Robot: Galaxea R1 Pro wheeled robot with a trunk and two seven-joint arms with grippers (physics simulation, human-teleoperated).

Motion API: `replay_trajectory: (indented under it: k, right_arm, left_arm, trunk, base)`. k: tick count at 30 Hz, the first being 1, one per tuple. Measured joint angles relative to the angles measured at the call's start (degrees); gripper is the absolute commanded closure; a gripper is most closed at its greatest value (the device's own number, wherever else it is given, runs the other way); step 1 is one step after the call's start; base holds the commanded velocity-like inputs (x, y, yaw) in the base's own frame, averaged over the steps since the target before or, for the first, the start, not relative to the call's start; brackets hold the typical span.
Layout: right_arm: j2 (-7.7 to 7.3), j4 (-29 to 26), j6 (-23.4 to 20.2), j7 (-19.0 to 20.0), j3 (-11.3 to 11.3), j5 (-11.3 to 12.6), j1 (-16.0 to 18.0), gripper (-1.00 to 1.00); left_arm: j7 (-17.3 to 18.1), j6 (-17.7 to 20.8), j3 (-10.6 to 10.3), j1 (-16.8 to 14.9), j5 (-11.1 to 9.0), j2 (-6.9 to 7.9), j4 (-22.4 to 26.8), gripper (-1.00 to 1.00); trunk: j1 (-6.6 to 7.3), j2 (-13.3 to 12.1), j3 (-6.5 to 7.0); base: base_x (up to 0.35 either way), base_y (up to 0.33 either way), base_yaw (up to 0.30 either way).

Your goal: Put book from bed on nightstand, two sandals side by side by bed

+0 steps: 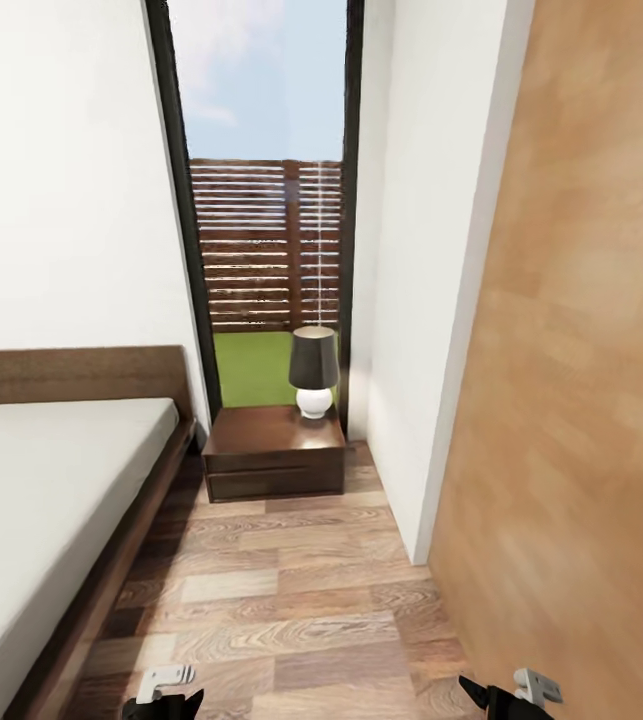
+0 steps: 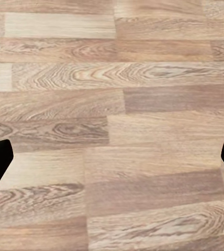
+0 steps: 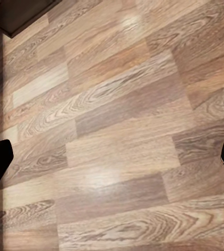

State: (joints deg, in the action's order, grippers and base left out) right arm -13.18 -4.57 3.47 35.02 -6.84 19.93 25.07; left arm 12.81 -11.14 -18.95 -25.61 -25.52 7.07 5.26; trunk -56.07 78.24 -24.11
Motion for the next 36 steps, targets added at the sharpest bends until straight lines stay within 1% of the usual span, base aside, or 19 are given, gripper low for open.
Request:
replay_trajectory:
  k: [6, 16, 29, 31, 36]
  right_arm:
    - [0.00, 0.00, -0.02, 0.00, 0.00, 0.00, 0.02, -1.00]
    - [0.00, 0.00, 0.01, -0.03, -0.01, 0.00, 0.02, -1.00]
    - [0.01, 0.02, -0.01, -0.04, -0.01, -0.01, 0.02, -1.00]
    - [0.01, 0.01, -0.02, -0.04, 0.00, -0.01, 0.00, -1.00]
    - [0.00, 0.00, -0.01, -0.02, 0.00, 0.00, 0.00, -1.00]
  left_arm:
    - [0.00, -0.01, 0.00, 0.00, -0.01, 0.02, -0.01, -1.00]
    - [0.00, -0.01, 0.00, 0.00, -0.03, 0.03, 0.00, -1.00]
    - [0.00, -0.01, 0.00, 0.01, -0.03, 0.04, 0.02, -1.00]
    - [0.00, -0.01, 0.00, 0.01, -0.02, 0.04, 0.01, -1.00]
    - [0.00, -0.01, 0.00, 0.00, -0.02, 0.03, -0.01, -1.00]
  trunk:
    - [-0.01, 0.00, 0.00]
    - [-0.03, -0.01, 0.00]
    - [-0.02, -0.01, 0.00]
    - [-0.01, 0.00, 0.00]
    - [0.01, 0.00, 0.00]
  base:
    - [0.213, -0.125, 0.003]
    - [0.017, -0.008, 0.027]
    - [0.002, 0.000, 0.258]
    - [0.163, 0.000, 0.212]
    - [0.285, 0.000, 0.049]
